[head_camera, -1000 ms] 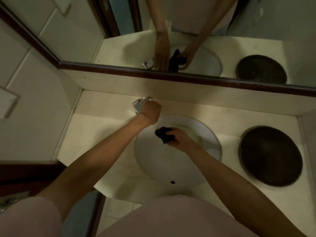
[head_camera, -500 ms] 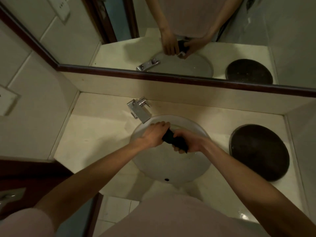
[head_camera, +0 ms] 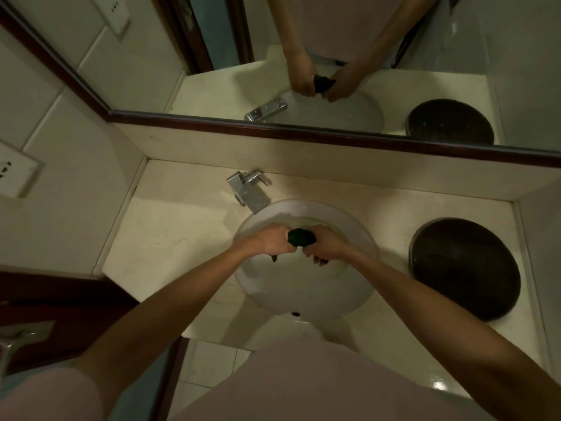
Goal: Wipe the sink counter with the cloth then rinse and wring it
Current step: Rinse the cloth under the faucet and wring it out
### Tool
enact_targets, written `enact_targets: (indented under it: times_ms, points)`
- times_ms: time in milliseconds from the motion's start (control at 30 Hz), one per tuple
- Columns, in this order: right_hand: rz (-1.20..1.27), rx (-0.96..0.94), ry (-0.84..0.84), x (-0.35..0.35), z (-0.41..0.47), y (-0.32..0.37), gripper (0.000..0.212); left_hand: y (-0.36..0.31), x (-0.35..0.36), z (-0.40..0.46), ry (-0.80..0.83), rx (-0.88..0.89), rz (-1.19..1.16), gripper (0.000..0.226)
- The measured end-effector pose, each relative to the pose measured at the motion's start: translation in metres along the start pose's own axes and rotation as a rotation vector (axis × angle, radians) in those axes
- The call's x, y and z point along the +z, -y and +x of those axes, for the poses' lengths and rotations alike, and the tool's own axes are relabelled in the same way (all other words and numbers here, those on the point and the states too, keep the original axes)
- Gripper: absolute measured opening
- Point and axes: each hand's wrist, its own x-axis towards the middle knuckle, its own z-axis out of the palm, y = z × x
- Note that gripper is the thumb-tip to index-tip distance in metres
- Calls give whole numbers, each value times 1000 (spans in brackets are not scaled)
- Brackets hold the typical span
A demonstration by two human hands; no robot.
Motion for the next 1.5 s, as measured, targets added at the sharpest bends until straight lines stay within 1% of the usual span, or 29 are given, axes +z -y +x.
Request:
enact_targets:
  times_ms: [33,100,167,200,267,300,367,400,467,533,633,667,700,733,800,867,933,967,1033,1100,1133,1167,1200,1233,1267,1300,1333,1400,1500]
  points:
    - [-229,-116,-112,1,3,-1,6,0,0,0,43,-64,-101,10]
    - [-582,-309,-272,-1,10,-7,4,0,-3,0,206,-153,-316,10]
    - [-882,-434,-371,-5,19,-16,17,3,-7,0,443,-159,-505,13]
    - [-974,-475,-389,-7,23,-19,23,6,-9,2,548,-156,-575,15]
    - [-1005,-558,-391,-12,25,-22,31,12,-12,6,686,-171,-651,16]
    - [-996,-601,-367,-12,25,-23,33,13,-15,7,718,-183,-632,17]
    - [-983,-679,-269,-13,25,-25,32,10,-21,4,697,-179,-441,20]
    - [-968,-696,-207,-12,26,-27,29,9,-24,3,626,-160,-306,22]
    - [-870,-626,-83,-11,23,-29,21,13,-23,3,406,-103,-114,38]
    - [-625,-479,-38,-9,18,-31,20,14,-17,1,137,-42,-175,49]
    - [-105,-223,-82,-5,8,-35,27,5,8,-12,-365,42,-367,48]
    - [101,-123,-55,-5,6,-37,26,1,18,-19,-484,83,-385,48]
    - [320,-44,-3,-6,4,-37,26,-1,28,-25,-540,148,-350,52]
    - [511,15,67,-9,3,-37,27,-1,38,-30,-549,227,-248,59]
    - [746,102,251,-21,1,-35,24,3,50,-34,-502,357,95,78]
    - [869,173,474,-33,-1,-34,21,4,50,-30,-495,419,369,94]
    - [919,211,677,-39,-2,-32,23,-2,40,-23,-518,458,497,101]
    - [930,211,774,-41,-2,-30,24,-8,34,-19,-526,485,494,97]
    - [980,211,935,-42,-1,-26,26,-19,23,-11,-531,561,312,77]
    - [1058,218,1037,-46,2,-21,27,-32,14,-7,-534,577,33,55]
    - [1082,229,1071,-50,3,-18,28,-39,9,-8,-536,564,-50,45]
    - [1065,245,1080,-55,2,-14,29,-45,2,-9,-528,532,-47,35]
    - [982,262,1049,-59,1,-10,30,-48,-5,-9,-520,490,47,27]
    - [841,282,973,-62,-1,-5,30,-50,-12,-7,-503,443,221,23]
    - [664,294,862,-64,-3,-1,30,-51,-17,-4,-463,391,401,21]
    - [478,295,736,-65,-4,2,31,-53,-20,-1,-407,326,524,20]
    - [300,287,603,-63,-4,5,32,-56,-20,3,-331,248,579,23]
    - [-39,238,338,-57,0,10,26,-62,-17,13,-125,74,516,24]
    - [-469,70,-12,-39,11,11,21,-61,-18,29,158,-122,308,22]
